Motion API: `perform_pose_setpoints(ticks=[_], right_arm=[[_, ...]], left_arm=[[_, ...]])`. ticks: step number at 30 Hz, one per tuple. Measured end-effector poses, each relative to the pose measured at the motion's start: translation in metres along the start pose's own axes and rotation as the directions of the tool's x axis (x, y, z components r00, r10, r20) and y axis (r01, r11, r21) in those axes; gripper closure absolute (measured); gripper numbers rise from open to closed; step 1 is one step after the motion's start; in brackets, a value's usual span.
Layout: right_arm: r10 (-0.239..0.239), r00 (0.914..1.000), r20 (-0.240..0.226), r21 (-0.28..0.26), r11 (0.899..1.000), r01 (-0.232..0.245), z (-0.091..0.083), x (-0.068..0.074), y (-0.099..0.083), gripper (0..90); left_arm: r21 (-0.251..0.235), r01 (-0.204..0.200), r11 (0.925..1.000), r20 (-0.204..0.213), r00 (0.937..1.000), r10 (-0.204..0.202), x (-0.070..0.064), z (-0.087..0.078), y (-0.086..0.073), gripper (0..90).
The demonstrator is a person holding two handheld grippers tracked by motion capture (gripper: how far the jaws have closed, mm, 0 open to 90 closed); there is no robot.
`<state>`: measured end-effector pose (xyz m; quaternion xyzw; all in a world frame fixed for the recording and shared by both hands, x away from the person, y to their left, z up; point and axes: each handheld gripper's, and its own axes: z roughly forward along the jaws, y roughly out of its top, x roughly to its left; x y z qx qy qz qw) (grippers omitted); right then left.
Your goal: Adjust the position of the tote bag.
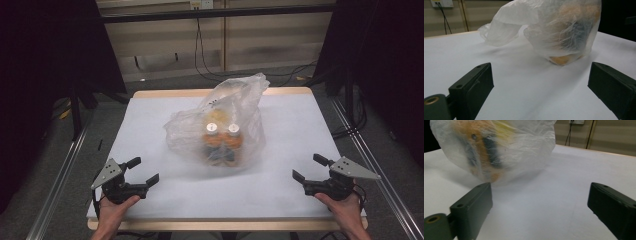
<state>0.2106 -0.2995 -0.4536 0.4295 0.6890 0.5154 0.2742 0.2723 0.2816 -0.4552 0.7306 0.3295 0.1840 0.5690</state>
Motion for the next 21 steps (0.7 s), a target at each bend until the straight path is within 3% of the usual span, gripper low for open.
perform_pose_setpoints(ticks=[2, 4, 11, 21], right_arm=[[0.003, 1.0, -0.002, 0.005, 1.0, -0.003, 0.0012, -0.0002, -0.0004, 6.9], [0.001, 0.9999, -0.012, 0.03, 1.0, 0.0, 0.0035, -0.0018, -0.0019, 7.3], [-0.002, 0.9998, -0.021, 0.043, 0.999, 0.003, 0.0043, -0.0016, -0.002, 11.9], [0.023, 0.998, -0.06, 0.072, 0.997, -0.019, 0.0077, -0.0031, -0.0015, 19.0]], left_arm=[[0.005, -0.005, 1.0, 0.003, 1.0, 0.005, 0.0018, -0.0002, -0.0001, 5.7], [0.018, 0.026, 0.9995, -0.006, 0.9996, -0.026, 0.0045, 0.0008, -0.001, 5.7], [0.034, 0.001, 0.9994, -0.019, 0.9998, -0.001, 0.003, 0.0027, -0.0004, 5.0], [0.052, 0.022, 0.9984, -0.023, 0.9995, -0.021, 0.004, 0.0077, -0.0005, 10.1]])
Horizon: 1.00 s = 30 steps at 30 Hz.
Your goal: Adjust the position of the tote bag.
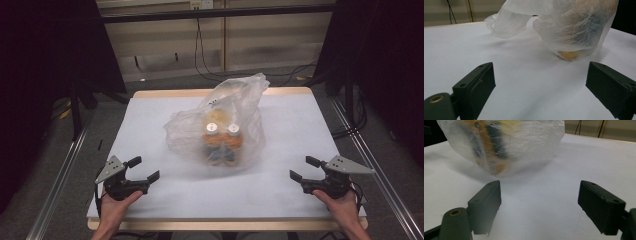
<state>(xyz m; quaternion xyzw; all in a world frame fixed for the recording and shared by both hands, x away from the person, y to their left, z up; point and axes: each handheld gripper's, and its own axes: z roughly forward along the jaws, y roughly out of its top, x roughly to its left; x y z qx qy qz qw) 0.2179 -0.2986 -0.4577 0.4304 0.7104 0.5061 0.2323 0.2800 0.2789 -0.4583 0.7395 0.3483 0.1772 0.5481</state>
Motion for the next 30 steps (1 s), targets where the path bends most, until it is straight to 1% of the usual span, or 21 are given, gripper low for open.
perform_pose_setpoints(ticks=[2, 3, 4, 5, 6, 8, 9, 12, 13, 14, 15, 16, 17, 18, 19, 20, 21, 24, 26, 27, 30], right_arm=[[-0.006, 0.9998, -0.019, 0.015, 1.0, 0.006, 0.001, 0.0, 0.0, 22.1], [-0.017, 0.9993, -0.033, 0.031, 0.999, 0.018, 0.003, 0.002, 0.001, 23.5], [-0.017, 0.9993, -0.033, 0.031, 0.999, 0.018, 0.003, 0.002, 0.001, 23.5], [-0.015, 0.9988, -0.046, 0.042, 0.999, 0.017, 0.005, 0.005, 0.001, 25.4], [-0.018, 0.9984, -0.054, 0.048, 0.999, 0.02, 0.006, 0.005, 0.002, 26.2], [-0.023, 0.9982, -0.056, 0.054, 0.998, 0.026, 0.007, 0.007, 0.003, 26.9], [-0.022, 0.998, -0.06, 0.052, 0.998, 0.025, 0.01, 0.009, 0.006, 30.0], [-0.024, 0.9971, -0.072, 0.059, 0.998, 0.028, 0.013, 0.01, 0.009, 32.0], [-0.02, 0.9966, -0.08, 0.063, 0.998, 0.025, 0.016, 0.01, 0.012, 35.5], [-0.02, 0.9966, -0.08, 0.063, 0.998, 0.025, 0.016, 0.01, 0.012, 35.5], [-0.019, 0.9958, -0.089, 0.066, 0.997, 0.025, 0.017, 0.01, 0.014, 37.1], [-0.022, 0.9949, -0.098, 0.067, 0.997, 0.028, 0.018, 0.01, 0.016, 38.9], [-0.019, 0.9945, -0.103, 0.066, 0.997, 0.026, 0.019, 0.01, 0.017, 40.5], [-0.013, 0.994, -0.109, 0.065, 0.998, 0.021, 0.02, 0.01, 0.019, 42.8], [-0.016, 0.9919, -0.126, 0.073, 0.997, 0.025, 0.02, 0.011, 0.021, 44.5], [-0.016, 0.9916, -0.128, 0.077, 0.997, 0.026, 0.02, 0.012, 0.023, 45.3], [-0.016, 0.9908, -0.134, 0.077, 0.997, 0.027, 0.02, 0.013, 0.024, 45.8], [-0.021, 0.9896, -0.142, 0.079, 0.996, 0.033, 0.021, 0.014, 0.029, 45.9], [-0.02, 0.9884, -0.15, 0.078, 0.996, 0.032, 0.022, 0.013, 0.032, 45.8], [-0.026, 0.9884, -0.15, 0.08, 0.996, 0.039, 0.026, 0.013, 0.038, 45.6], [-0.024, 0.9882, -0.151, 0.079, 0.996, 0.036, 0.03, 0.013, 0.043, 44.9]], left_arm=[[0.001, 0.002, 1.0, -0.003, 1.0, -0.002, -0.002, 0.0, 0.0, 10.5], [0.005, -0.004, 1.0, -0.006, 1.0, 0.004, -0.002, -0.001, 0.0, 11.0], [0.007, -0.003, 1.0, -0.001, 1.0, 0.003, -0.002, -0.001, 0.0, 11.0], [0.007, 0.001, 1.0, -0.002, 1.0, -0.001, -0.002, -0.001, 0.0, 12.2], [0.012, -0.003, 0.9999, 0.013, 0.9999, 0.002, -0.001, -0.001, 0.0, 13.0], [0.01, -0.003, 0.9999, 0.017, 0.9998, 0.003, -0.002, 0.0, 0.001, 15.0], [0.02, -0.001, 0.9998, 0.032, 0.9995, 0.0, -0.002, 0.001, 0.002, 16.0], [0.017, 0.0, 0.9998, 0.037, 0.9993, 0.0, -0.003, 0.003, 0.003, 16.8], [0.023, -0.003, 0.9997, 0.049, 0.9988, 0.002, -0.004, 0.005, 0.004, 18.2], [0.023, -0.003, 0.9997, 0.049, 0.9988, 0.002, -0.004, 0.005, 0.004, 18.4], [0.022, -0.007, 0.9997, 0.058, 0.9983, 0.005, -0.004, 0.007, 0.005, 18.4], [0.02, -0.015, 0.9997, 0.053, 0.9985, 0.013, -0.005, 0.007, 0.006, 20.1], [0.014, -0.012, 0.9998, 0.047, 0.9988, 0.012, -0.006, 0.008, 0.007, 21.3], [0.013, -0.017, 0.9998, 0.053, 0.9985, 0.016, -0.005, 0.009, 0.008, 22.0], [0.015, -0.017, 0.9997, 0.044, 0.9989, 0.016, -0.007, 0.011, 0.011, 22.6], [0.015, -0.017, 0.9997, 0.044, 0.9989, 0.016, -0.007, 0.011, 0.011, 23.1], [0.016, -0.016, 0.9998, 0.063, 0.9979, 0.015, -0.008, 0.013, 0.015, 23.6], [0.017, -0.029, 0.9994, 0.069, 0.9972, 0.028, -0.01, 0.014, 0.018, 24.7], [0.002, -0.034, 0.9994, 0.08, 0.9962, 0.034, -0.009, 0.016, 0.023, 25.0], [-0.001, -0.022, 0.9998, 0.068, 0.9974, 0.022, -0.009, 0.018, 0.028, 25.9], [0.002, -0.018, 0.9998, 0.062, 0.9979, 0.018, -0.006, 0.02, 0.033, 27.1]])
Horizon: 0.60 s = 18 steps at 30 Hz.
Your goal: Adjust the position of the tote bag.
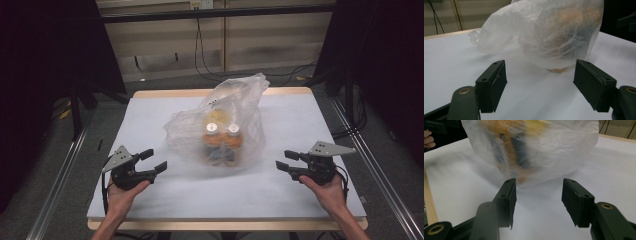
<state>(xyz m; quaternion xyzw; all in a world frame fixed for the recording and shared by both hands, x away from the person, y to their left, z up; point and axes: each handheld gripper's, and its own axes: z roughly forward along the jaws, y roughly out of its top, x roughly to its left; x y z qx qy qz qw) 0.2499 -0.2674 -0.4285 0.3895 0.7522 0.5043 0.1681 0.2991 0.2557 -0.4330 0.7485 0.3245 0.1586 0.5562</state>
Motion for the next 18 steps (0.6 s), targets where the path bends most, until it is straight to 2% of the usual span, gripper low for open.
perform_pose_setpoints(ticks=[3, 12, 13, 18], right_arm=[[-0.011, 0.9997, -0.023, 0.002, 1.0, 0.012, 0.003, -0.001, 0.006, 44.2], [-0.016, 0.9995, -0.026, -0.013, 1.0, 0.016, 0.007, -0.007, 0.029, 44.8], [-0.017, 0.9996, -0.021, -0.008, 1.0, 0.017, 0.01, -0.009, 0.032, 44.8], [-0.018, 0.9992, -0.036, 0.003, 1.0, 0.018, 0.019, -0.016, 0.041, 44.6]], left_arm=[[0.008, 0.003, 1.0, -0.001, 1.0, -0.003, 0.003, 0.002, 0.005, 28.0], [-0.016, 0.014, 0.9998, 0.009, 0.9999, -0.014, 0.009, 0.005, 0.021, 31.7], [-0.002, 0.015, 0.9999, 0.001, 0.9999, -0.015, 0.011, 0.008, 0.024, 32.0], [0.007, 0.009, 0.9999, 0.003, 1.0, -0.009, 0.013, 0.015, 0.03, 32.9]])
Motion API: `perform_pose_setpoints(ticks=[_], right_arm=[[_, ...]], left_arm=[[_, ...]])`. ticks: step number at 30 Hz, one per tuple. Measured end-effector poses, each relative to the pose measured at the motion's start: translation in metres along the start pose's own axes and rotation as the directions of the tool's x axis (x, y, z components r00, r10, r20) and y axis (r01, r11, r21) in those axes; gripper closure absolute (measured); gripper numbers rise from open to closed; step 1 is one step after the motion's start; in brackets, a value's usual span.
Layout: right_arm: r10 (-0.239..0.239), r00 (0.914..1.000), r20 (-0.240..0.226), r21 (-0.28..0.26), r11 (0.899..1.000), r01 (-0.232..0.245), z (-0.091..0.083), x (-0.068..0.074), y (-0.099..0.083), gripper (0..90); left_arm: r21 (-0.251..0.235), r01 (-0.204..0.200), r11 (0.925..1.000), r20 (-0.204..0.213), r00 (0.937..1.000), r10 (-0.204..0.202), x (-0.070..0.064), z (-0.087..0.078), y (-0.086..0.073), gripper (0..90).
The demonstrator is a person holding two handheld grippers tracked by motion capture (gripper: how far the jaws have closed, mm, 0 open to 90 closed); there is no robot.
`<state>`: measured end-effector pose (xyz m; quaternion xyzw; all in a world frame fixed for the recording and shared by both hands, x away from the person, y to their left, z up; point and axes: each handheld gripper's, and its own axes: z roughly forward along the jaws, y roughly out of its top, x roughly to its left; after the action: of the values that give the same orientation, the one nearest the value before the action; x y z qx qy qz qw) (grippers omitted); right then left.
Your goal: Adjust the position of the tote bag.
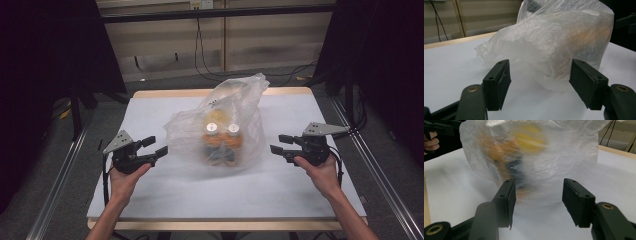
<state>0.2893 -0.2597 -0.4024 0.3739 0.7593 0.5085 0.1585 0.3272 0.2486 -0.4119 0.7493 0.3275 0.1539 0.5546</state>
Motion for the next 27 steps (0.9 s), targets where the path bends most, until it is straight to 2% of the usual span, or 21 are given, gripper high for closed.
perform_pose_setpoints(ticks=[9, 12, 13, 18, 20, 21, 24, 27], right_arm=[[-0.003, 0.9999, -0.011, -0.001, 1.0, 0.003, 0.012, -0.007, 0.016, 44.5], [-0.004, 0.9999, -0.015, 0.0, 1.0, 0.004, 0.016, -0.01, 0.022, 43.1], [-0.002, 0.9998, -0.019, -0.001, 1.0, 0.002, 0.02, -0.012, 0.027, 41.6], [-0.006, 0.9999, -0.009, 0.001, 1.0, 0.006, 0.029, -0.021, 0.038, 39.7], [-0.003, 0.9999, -0.011, 0.002, 1.0, 0.003, 0.034, -0.024, 0.043, 39.3], [-0.003, 0.9999, -0.01, 0.003, 1.0, 0.003, 0.037, -0.026, 0.045, 39.5], [-0.006, 0.9999, -0.009, 0.011, 1.0, 0.007, 0.045, -0.031, 0.053, 39.7], [-0.009, 0.9998, -0.015, 0.018, 1.0, 0.01, 0.054, -0.035, 0.06, 39.5]], left_arm=[[-0.018, 0.005, 0.9998, 0.022, 0.9997, -0.004, 0.003, 0.016, 0.016, 34.1], [-0.014, -0.001, 0.9999, 0.015, 0.9999, 0.001, 0.005, 0.022, 0.02, 35.9], [-0.017, 0.004, 0.9999, 0.033, 0.9995, -0.003, 0.006, 0.025, 0.022, 35.8], [-0.025, -0.021, 0.9995, 0.055, 0.9982, 0.022, 0.006, 0.033, 0.033, 37.0], [-0.03, -0.015, 0.9994, 0.07, 0.9974, 0.017, 0.007, 0.036, 0.036, 37.9], [-0.021, -0.012, 0.9997, 0.057, 0.9983, 0.013, 0.008, 0.036, 0.038, 38.3], [-0.045, 0.018, 0.9988, 0.072, 0.9973, -0.015, 0.013, 0.039, 0.037, 39.1], [-0.027, 0.009, 0.9996, 0.068, 0.9976, -0.007, 0.012, 0.04, 0.034, 39.4]])
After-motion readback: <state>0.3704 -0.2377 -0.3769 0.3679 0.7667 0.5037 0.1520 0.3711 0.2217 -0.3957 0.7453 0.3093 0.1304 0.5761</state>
